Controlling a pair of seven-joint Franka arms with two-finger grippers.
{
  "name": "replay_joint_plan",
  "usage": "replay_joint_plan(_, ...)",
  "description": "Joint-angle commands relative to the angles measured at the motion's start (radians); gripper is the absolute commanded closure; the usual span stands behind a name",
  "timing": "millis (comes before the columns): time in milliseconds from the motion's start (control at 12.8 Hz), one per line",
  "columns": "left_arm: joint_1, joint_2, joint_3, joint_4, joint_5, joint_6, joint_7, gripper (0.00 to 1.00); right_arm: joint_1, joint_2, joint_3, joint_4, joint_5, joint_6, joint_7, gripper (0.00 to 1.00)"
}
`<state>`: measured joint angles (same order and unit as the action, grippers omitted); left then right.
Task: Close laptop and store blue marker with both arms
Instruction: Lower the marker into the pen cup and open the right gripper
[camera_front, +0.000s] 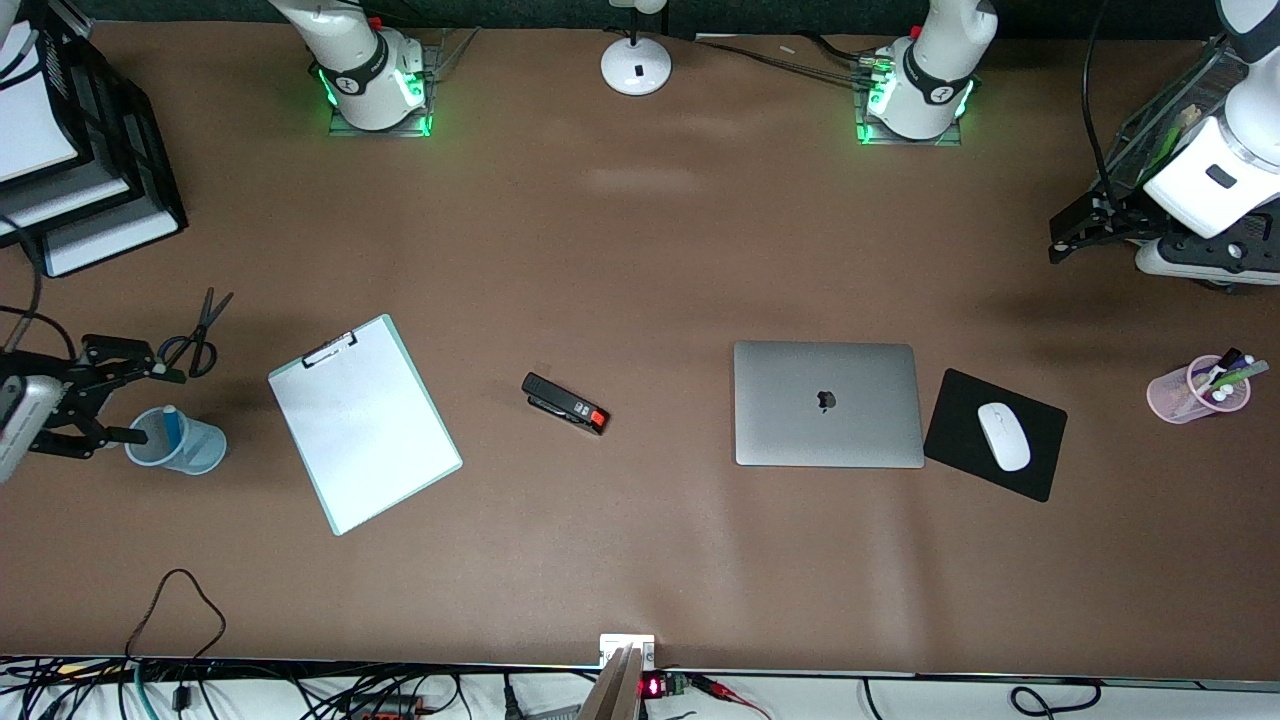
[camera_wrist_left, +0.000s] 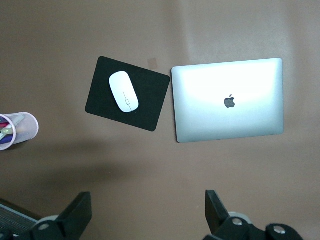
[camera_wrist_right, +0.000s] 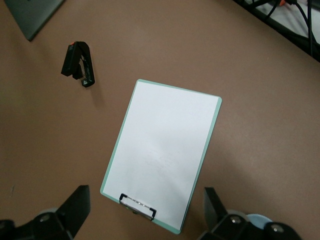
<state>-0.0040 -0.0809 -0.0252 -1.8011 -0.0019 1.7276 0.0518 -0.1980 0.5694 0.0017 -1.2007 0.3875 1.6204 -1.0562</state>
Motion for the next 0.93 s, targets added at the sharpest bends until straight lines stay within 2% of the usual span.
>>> replay_joint_plan(0,0.004,0.016,0.002,0.032,0.017,-0.022,0.031,0.00,0.047,-0.054,-0.002,-0.007,-0.081,-0.013,0.123,0.00)
replay_joint_plan(156,0.002,0.016,0.001,0.031,0.017,-0.022,0.031,0.00,0.084,-0.080,-0.003,-0.008,-0.111,-0.065,0.198,0.00)
replay_joint_plan(467,0.002,0.016,0.001,0.037,0.017,-0.029,0.031,0.00,0.156,-0.124,-0.002,-0.007,-0.231,-0.137,0.399,0.00)
replay_joint_plan(857,0.002,0.016,0.001,0.037,0.017,-0.029,0.031,0.00,0.224,-0.148,-0.003,-0.007,-0.317,-0.229,0.616,0.00)
